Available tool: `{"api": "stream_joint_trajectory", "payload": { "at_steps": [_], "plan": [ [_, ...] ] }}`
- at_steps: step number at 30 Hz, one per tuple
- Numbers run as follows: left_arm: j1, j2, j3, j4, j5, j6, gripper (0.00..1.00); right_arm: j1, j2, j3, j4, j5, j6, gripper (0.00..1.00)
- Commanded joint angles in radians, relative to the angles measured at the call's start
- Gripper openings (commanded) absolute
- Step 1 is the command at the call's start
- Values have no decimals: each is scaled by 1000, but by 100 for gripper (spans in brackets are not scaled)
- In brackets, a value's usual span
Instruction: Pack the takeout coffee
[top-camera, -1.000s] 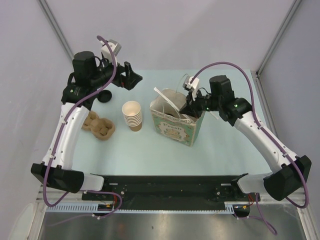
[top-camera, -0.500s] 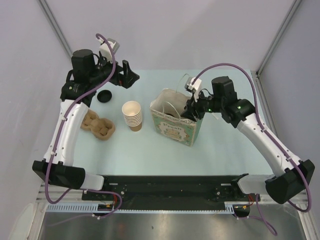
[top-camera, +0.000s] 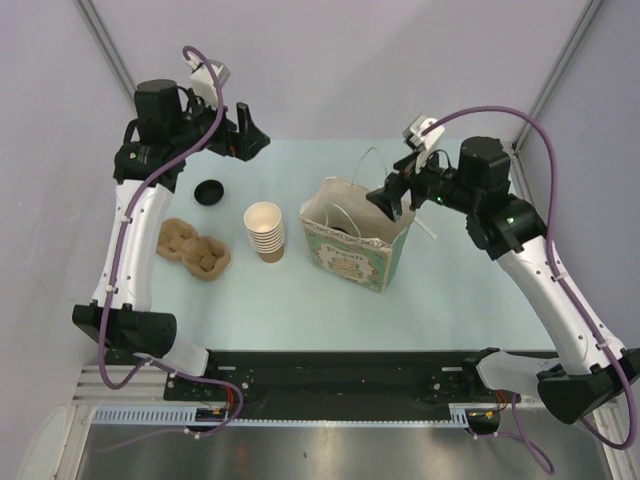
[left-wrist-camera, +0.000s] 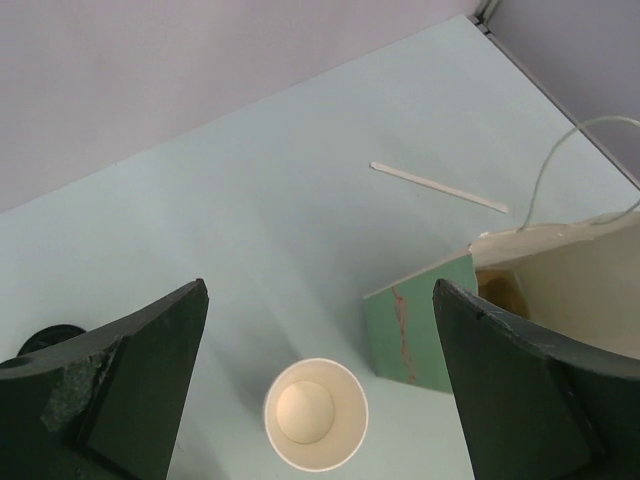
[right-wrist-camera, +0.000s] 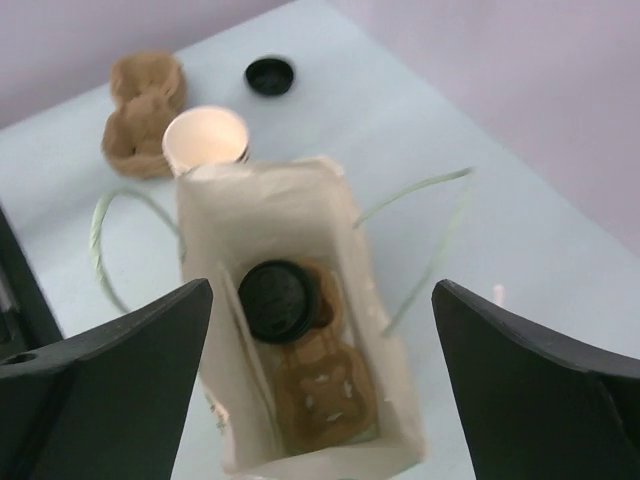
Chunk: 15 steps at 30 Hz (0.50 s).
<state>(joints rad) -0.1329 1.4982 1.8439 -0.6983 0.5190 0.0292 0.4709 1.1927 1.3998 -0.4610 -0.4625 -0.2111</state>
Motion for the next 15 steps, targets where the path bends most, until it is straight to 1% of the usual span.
{"api": "stream_joint_trajectory", "payload": {
  "at_steps": [1,3,5,7,8,10,14,15],
  "plan": [
    [56,20,91,-58,-10,6,100,-72,-18,111,68,88,76,100],
    [72,7,77,-64,-16,15,100,-113,-22,129,44,102,101,100],
    [81,2,77,-101,-27,38,99,-187,-34,131,24,111,119,100],
    [88,0,71,-156,-34,55,100,-239,-47,128,-27,105,154,100],
    [96,-3,64,-176,-39,66,100,-292,-51,127,-48,88,165,100],
    [107,-13,32,-222,-43,72,100,-331,-59,114,-112,70,170,100],
    [130,-59,-86,-254,-30,93,99,-371,-128,39,-198,87,159,100],
    [130,-72,-142,-256,-8,97,99,-377,-140,24,-226,91,156,100]
  ]
}}
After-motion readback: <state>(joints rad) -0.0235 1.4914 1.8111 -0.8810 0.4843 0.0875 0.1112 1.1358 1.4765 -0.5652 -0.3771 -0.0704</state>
